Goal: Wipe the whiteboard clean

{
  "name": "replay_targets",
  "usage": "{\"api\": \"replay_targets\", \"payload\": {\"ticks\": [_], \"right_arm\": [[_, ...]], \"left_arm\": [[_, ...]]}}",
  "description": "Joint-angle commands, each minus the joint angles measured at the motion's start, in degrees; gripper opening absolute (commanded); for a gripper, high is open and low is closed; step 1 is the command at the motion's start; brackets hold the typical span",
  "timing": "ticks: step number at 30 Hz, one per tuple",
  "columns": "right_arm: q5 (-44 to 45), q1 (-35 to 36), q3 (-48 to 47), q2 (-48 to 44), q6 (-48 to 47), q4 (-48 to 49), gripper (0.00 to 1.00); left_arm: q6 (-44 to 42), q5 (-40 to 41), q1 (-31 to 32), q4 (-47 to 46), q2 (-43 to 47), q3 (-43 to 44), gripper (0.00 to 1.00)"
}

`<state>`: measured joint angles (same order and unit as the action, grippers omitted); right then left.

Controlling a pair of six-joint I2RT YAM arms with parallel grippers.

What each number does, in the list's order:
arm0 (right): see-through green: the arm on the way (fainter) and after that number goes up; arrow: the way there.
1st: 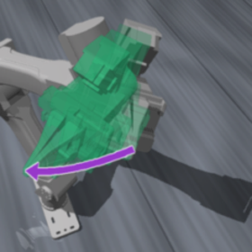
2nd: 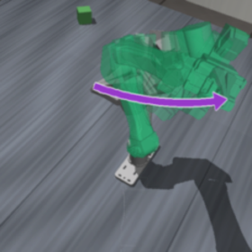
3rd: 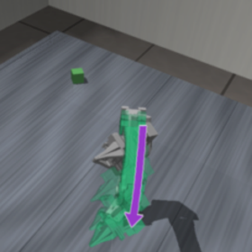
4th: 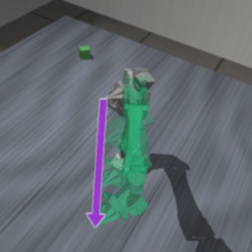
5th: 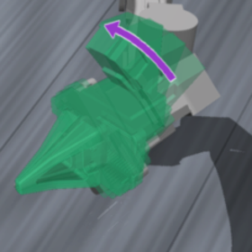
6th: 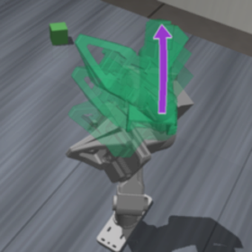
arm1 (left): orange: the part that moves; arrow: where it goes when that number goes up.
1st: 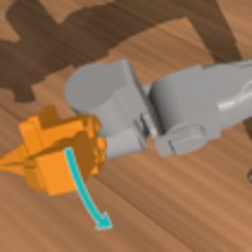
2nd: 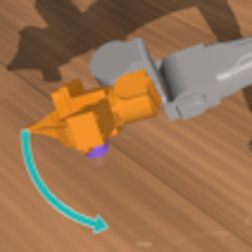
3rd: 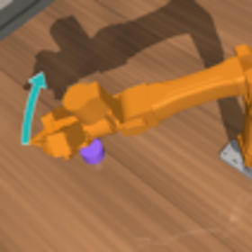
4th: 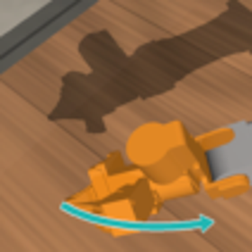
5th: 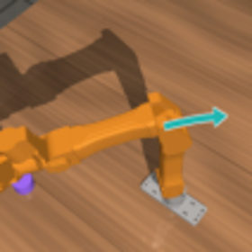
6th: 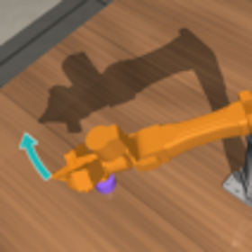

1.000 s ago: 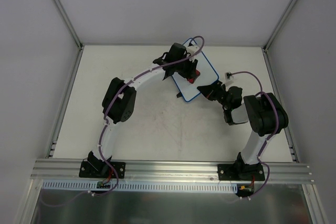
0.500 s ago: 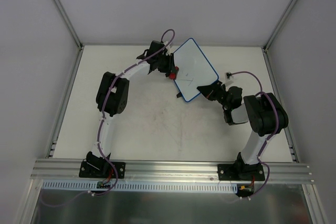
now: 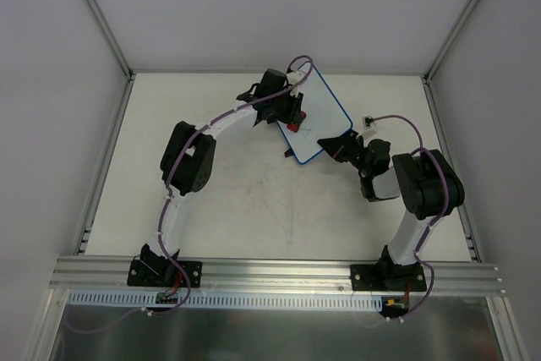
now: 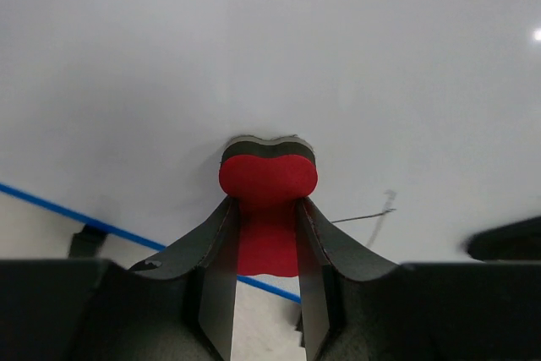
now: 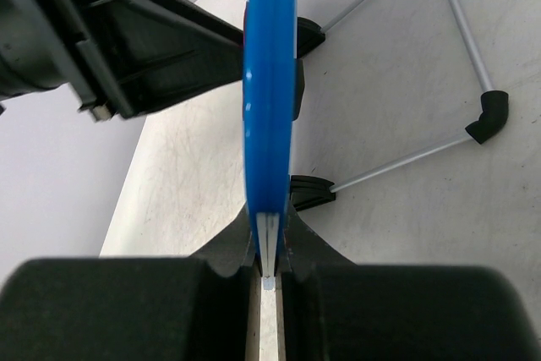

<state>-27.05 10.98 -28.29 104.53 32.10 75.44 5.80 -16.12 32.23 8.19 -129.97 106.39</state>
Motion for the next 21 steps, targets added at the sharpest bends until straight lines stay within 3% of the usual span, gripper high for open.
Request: {"api": "replay_targets", "payload": {"ticks": [1, 9, 13, 17, 21], "right_arm": [[-2.66, 0.88, -0.45, -0.47, -2.21, 12.28, 0.00], [-2.48, 0.88, -0.62, 0.06, -1.69, 12.36, 0.00], [-2.31, 0.88, -0.45, -0.03, -1.77, 12.36, 0.00], [-2.31, 0.88, -0.36, -0.12, -1.69, 12.36, 0.00], [-2.22, 0.79, -0.27, -0.20, -1.60, 12.36, 0.00]], "left_arm": [[-5.45, -6.46, 6.79, -0.01, 1.74, -0.83, 0.00], [-10.80, -10.77, 8.64, 0.08, 4.20, -4.25, 0.00], [-11.34, -7.71, 9.17, 0.16, 4.38, -4.79, 0.00], [-8.10, -0.60, 8.29, 0.43, 2.45, -3.74, 0.00], [-3.27, 0.38, 6.10, 1.22, 0.69, -2.33, 0.00]]}}
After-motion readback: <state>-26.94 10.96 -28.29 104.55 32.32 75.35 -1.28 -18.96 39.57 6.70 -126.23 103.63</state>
